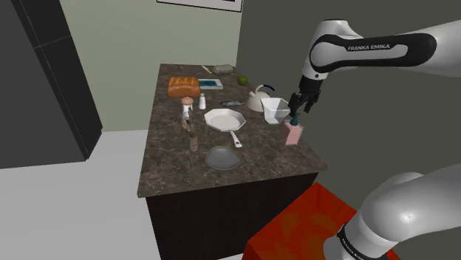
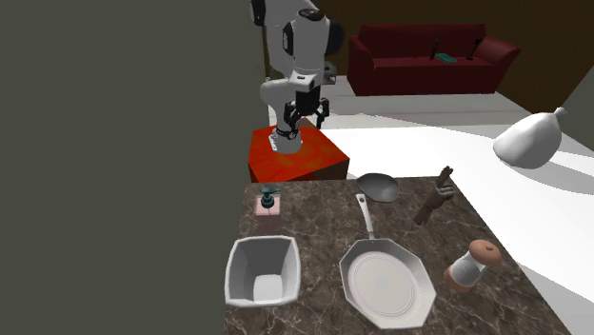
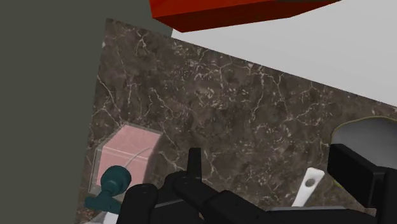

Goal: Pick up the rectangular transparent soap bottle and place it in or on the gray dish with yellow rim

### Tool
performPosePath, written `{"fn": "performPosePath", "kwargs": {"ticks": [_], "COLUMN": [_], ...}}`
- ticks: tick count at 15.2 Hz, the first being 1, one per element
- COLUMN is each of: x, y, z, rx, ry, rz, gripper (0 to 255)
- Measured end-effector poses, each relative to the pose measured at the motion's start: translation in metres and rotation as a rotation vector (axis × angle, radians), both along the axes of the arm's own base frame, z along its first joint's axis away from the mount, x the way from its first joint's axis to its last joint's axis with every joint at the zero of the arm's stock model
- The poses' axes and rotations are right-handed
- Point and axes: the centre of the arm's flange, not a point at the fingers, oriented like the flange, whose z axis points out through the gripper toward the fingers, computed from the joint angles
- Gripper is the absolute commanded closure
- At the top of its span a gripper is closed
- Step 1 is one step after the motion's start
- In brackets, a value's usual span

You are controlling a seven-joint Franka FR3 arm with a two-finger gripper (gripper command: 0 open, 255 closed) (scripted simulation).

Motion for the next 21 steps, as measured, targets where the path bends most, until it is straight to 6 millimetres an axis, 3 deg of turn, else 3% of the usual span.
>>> {"fn": "performPosePath", "kwargs": {"ticks": [8, 17, 21], "x": [0.055, 0.103, 0.107], "y": [-0.074, -0.165, -0.172], "z": [-0.043, -0.083, -0.101], "rx": [-0.034, -0.073, -0.076], "ry": [-0.01, -0.021, -0.022], "rz": [-0.043, -0.089, -0.092], "gripper": [0, 0, 0]}}
